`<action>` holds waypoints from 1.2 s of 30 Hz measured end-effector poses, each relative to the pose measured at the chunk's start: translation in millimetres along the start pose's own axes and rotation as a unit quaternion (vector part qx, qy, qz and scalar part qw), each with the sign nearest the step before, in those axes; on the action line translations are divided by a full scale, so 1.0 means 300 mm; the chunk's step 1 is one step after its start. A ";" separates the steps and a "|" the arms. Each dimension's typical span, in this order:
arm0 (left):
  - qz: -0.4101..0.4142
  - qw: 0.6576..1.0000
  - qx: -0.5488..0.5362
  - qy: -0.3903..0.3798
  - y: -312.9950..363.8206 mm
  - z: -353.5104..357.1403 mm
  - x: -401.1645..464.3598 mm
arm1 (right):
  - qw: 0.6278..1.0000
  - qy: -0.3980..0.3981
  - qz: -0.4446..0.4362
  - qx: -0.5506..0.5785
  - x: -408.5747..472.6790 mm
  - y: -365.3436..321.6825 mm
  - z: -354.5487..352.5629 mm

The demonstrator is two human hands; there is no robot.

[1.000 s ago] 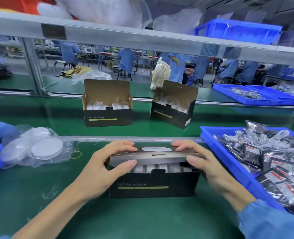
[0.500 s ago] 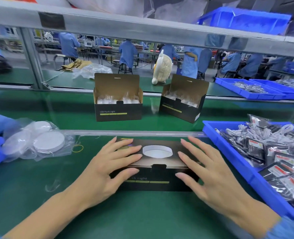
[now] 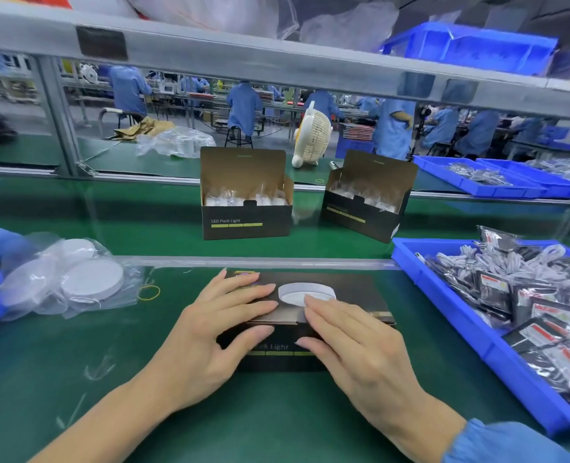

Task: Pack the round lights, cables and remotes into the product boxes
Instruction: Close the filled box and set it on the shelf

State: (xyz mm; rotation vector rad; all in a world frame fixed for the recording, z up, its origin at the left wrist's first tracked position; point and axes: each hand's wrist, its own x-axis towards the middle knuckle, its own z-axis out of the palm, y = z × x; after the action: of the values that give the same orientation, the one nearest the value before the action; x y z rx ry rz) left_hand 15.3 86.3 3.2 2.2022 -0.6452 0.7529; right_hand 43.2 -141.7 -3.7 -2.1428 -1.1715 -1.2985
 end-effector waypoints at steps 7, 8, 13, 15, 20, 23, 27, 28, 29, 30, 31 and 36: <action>-0.011 1.000 -0.016 0.010 0.005 0.008 -0.005 | 0.998 0.032 -0.002 0.059 0.003 0.004 0.008; -0.015 1.000 -0.020 0.010 0.006 0.009 -0.003 | 0.997 0.024 -0.001 0.070 0.009 0.007 0.002; -0.015 1.000 -0.020 0.012 0.007 0.017 -0.003 | 0.964 -0.162 0.155 0.142 0.079 0.038 -0.051; -0.014 1.000 -0.007 0.012 0.009 0.017 0.000 | 0.915 -0.342 0.182 0.110 0.145 0.088 -0.067; -0.001 0.999 0.044 0.030 0.006 0.011 0.004 | 0.832 -0.534 0.120 0.091 0.304 0.178 -0.031; 0.072 0.979 0.150 0.119 -0.029 0.006 0.006 | 0.872 -0.484 0.052 0.043 0.312 0.152 0.064; 0.050 0.970 0.169 0.166 -0.067 0.015 0.022 | 0.903 -0.417 0.104 -0.007 0.456 0.115 0.362; 0.034 0.973 0.170 0.150 -0.080 0.023 0.016 | 0.918 -0.374 0.127 0.022 0.511 0.091 0.441; 0.017 0.976 0.170 0.131 -0.091 0.030 0.007 | 0.933 -0.312 0.162 0.083 0.561 0.069 0.511; 0.002 0.978 0.169 0.119 -0.104 0.032 0.001 | 0.937 -0.224 0.215 0.161 0.611 0.056 0.564; -0.012 0.980 0.165 0.113 -0.113 0.030 0.002 | 0.930 -0.125 0.274 0.211 0.656 0.063 0.599; -0.034 0.986 0.150 0.059 -0.112 0.041 -0.008 | 0.933 -0.157 0.323 -0.012 0.648 0.342 0.656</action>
State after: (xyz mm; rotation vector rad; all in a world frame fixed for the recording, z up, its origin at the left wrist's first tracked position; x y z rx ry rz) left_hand 38.8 98.5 -21.2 2.4145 -0.4178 0.9896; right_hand 277.7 19.6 73.8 -2.5050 -0.4520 -0.6964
